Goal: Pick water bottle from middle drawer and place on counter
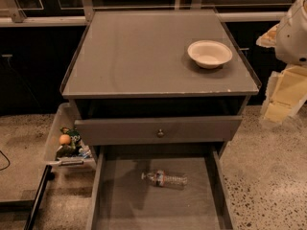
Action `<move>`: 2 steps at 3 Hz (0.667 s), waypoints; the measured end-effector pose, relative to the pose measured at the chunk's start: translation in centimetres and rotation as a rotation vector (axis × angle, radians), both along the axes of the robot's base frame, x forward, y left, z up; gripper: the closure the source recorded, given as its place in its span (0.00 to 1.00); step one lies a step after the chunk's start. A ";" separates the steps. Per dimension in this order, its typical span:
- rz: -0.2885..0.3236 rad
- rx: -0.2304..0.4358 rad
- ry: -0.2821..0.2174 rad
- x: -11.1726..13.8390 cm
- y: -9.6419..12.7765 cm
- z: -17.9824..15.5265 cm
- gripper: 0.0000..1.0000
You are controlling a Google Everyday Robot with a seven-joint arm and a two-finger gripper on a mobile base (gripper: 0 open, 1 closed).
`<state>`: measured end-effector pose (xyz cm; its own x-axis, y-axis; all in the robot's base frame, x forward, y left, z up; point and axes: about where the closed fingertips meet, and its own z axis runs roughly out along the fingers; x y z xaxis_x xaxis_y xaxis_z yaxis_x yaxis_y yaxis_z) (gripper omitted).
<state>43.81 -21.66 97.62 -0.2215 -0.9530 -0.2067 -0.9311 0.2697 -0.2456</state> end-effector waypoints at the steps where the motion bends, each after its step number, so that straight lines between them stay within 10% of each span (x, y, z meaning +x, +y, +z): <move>1: 0.000 0.000 0.000 0.0 0.0 0.0 0.00; 2: -0.005 0.006 0.016 -0.2 -0.1 -1.6 0.00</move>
Offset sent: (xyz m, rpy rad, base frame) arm -0.0052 -0.0029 -0.0449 0.0149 0.0612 -0.0117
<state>43.60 -21.73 95.98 -0.2296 -0.9506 -0.2087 -0.9334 0.2758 -0.2294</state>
